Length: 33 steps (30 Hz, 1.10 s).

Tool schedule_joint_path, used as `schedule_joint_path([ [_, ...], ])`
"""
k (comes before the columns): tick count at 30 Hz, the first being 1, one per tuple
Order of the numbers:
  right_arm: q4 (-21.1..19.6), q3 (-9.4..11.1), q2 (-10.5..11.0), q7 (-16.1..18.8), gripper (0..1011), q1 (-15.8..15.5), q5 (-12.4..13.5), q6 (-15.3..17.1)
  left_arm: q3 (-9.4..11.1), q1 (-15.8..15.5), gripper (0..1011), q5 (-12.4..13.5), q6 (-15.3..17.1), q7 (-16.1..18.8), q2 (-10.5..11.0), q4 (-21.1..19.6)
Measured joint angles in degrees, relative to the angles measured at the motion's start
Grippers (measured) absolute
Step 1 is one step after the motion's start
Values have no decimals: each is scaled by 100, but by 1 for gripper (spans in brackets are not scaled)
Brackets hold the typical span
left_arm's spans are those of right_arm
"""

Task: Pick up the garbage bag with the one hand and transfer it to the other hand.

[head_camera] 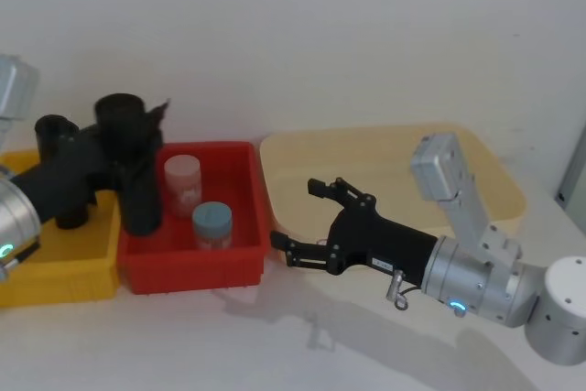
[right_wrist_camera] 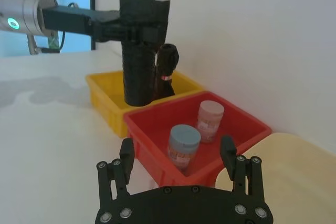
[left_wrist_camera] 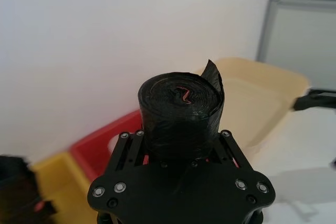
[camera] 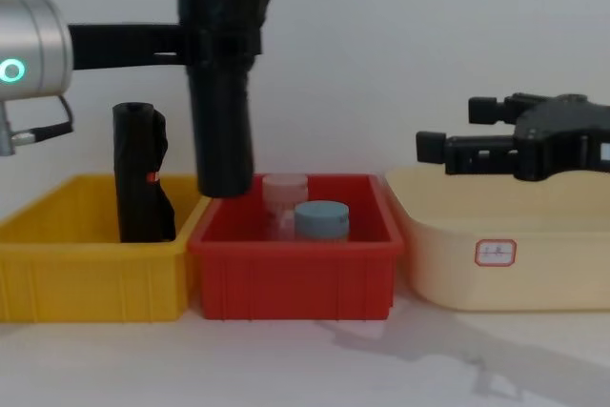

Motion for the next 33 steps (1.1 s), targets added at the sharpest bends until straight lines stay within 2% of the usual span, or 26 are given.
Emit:
schedule_joint_path([
  [7, 223, -166, -50, -103, 1000, 158, -188, 2, 139, -230, 431, -318, 37, -447, -183, 291],
  [15, 408, -346, -125, -204, 1000, 293, -312, 97, 317, -510, 431, -581, 40, -790, -452, 669],
  [33, 570, -509, -272, -395, 1000, 484, -329, 248, 596, -850, 431, -827, -4, -1090, -799, 1215],
])
